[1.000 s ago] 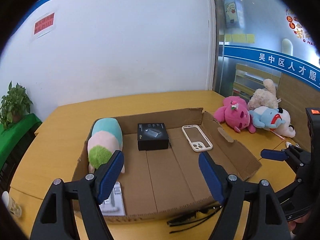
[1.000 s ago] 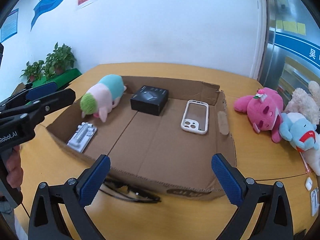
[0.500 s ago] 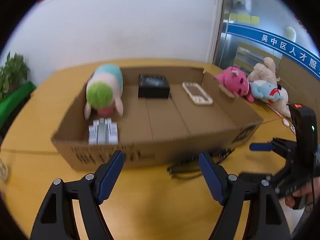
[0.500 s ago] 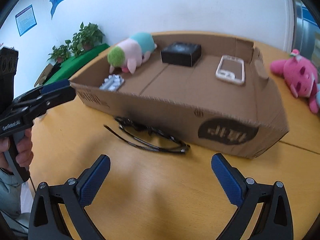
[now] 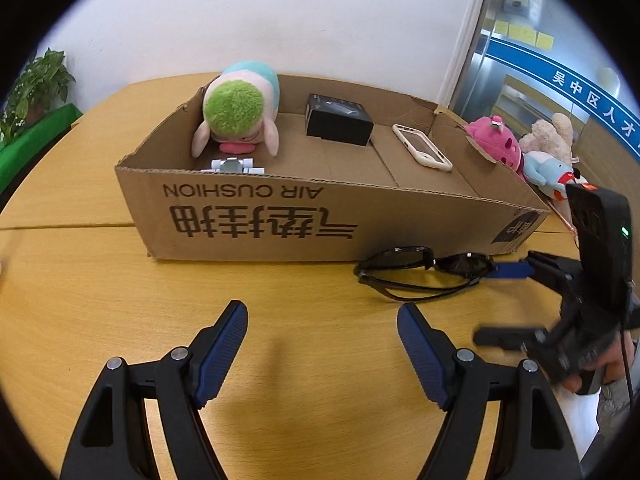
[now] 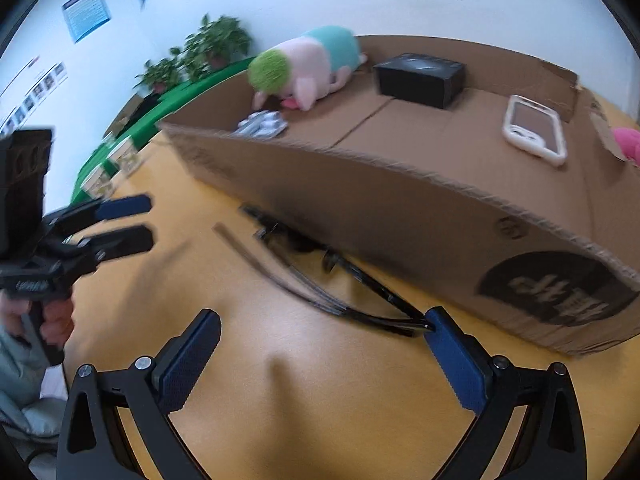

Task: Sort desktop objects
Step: 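Move both grippers to the black sunglasses beside the box, then close both grippers on the folded sunglasses frame and lift it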

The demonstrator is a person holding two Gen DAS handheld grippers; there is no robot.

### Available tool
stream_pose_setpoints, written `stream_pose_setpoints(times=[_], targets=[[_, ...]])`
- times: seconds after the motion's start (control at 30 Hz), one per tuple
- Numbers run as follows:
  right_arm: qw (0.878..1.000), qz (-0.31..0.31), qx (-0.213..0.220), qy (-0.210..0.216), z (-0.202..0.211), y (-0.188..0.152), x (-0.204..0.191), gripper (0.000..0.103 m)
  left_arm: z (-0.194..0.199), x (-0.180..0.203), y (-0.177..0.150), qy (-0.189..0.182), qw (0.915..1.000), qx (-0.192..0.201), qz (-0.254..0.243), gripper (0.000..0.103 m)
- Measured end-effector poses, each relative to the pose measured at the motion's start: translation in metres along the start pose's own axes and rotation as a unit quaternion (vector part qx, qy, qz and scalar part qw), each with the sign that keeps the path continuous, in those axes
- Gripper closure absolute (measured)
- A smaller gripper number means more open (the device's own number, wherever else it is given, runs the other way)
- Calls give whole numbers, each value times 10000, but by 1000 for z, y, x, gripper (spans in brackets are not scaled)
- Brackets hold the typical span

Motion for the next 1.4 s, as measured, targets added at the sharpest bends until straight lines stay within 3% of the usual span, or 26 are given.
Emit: stream_pose_setpoints(times=[0.13,0.23,0.33,0.4,0.47,0.5,0.63,0.8,0.9,0.97,1.0,1.4], targets=[[9976,448,59,528,17,-11,-41,1,-1,-8,-5,-10,9999,-33,108,26],[9979,582,204,212,25,-9,-41,1,-2,-10,-9,-92,9997,-86,216,26],[9985,515,24,-172,8,-3,-26,2,-7,-10,-11,-297,9983,-202,452,26],[9981,557,-63,-236,-6,1,-28,16,-10,-9,-12,-465,9966,-252,630,26],[9972,646,-246,-296,-16,-3,-32,44,-13,-11,-13,-549,9950,-319,772,26],[9963,721,-239,-390,-18,-3,-34,46,-15,-11,-14,-579,9942,-360,828,26],[9951,781,-330,-513,-12,-8,-46,73,-25,-5,-13,-756,9911,-486,986,26],[9958,412,-251,-774,-7,-16,-50,74,-44,10,-11,-1067,9846,-678,1210,33],[9945,217,-107,-1021,-2,-20,-54,76,-55,26,-13,-1303,9809,-875,1149,46],[9927,234,-15,-1184,1,-24,-58,78,-60,38,-16,-1474,9783,-1004,1057,64],[9918,272,48,-1251,3,-25,-60,79,-61,43,-17,-1577,9764,-1048,1043,68],[9863,431,312,-1562,14,-20,-69,80,-50,50,-11,-1207,9847,-986,786,77]])
Point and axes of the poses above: each gripper's, at about its wrist camera, not at the fingertips, and z roughly against the way its jaws point, x to its right, y to its top, the point moved 10 cm from there along -z, roughly the way its jaws point, and after that the axes turned 7 degrees about -y, right-handed, at the moved point
